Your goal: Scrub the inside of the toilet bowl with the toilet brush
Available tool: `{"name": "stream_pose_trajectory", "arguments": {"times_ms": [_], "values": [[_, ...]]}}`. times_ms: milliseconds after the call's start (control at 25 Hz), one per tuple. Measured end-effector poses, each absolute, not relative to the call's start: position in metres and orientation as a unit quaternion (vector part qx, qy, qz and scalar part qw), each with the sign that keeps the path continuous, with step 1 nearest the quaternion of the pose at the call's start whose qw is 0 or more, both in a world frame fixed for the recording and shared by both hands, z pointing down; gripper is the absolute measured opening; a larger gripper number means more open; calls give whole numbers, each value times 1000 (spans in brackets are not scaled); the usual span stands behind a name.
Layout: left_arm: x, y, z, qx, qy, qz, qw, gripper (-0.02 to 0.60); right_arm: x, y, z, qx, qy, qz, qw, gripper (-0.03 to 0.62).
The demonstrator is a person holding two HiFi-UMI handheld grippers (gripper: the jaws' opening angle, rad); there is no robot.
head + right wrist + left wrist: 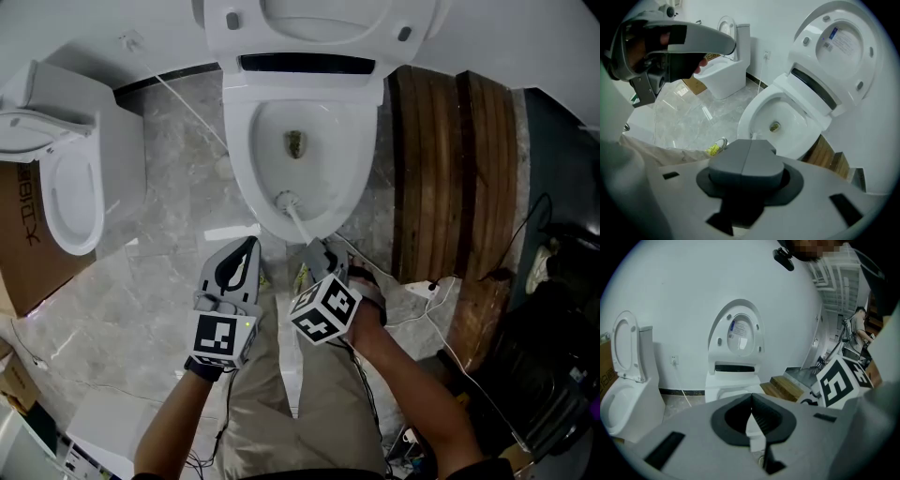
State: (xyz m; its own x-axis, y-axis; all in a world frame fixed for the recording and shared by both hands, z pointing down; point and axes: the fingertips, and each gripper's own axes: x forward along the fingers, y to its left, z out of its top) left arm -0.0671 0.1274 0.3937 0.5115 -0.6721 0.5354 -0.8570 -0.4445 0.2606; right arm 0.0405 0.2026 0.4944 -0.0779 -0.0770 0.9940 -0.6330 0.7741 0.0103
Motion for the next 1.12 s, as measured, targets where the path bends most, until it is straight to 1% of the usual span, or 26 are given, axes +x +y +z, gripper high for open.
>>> {"name": "stream_pose_trajectory", "arguments": {"times_ms": [840, 1120], "values": [[-94, 124, 406, 811, -487, 179, 271, 11, 0, 147, 494, 247, -720, 211, 613, 153], [-105, 121, 409, 804, -496, 177, 276, 11, -1, 124, 496, 270, -721, 248, 588, 153]]}}
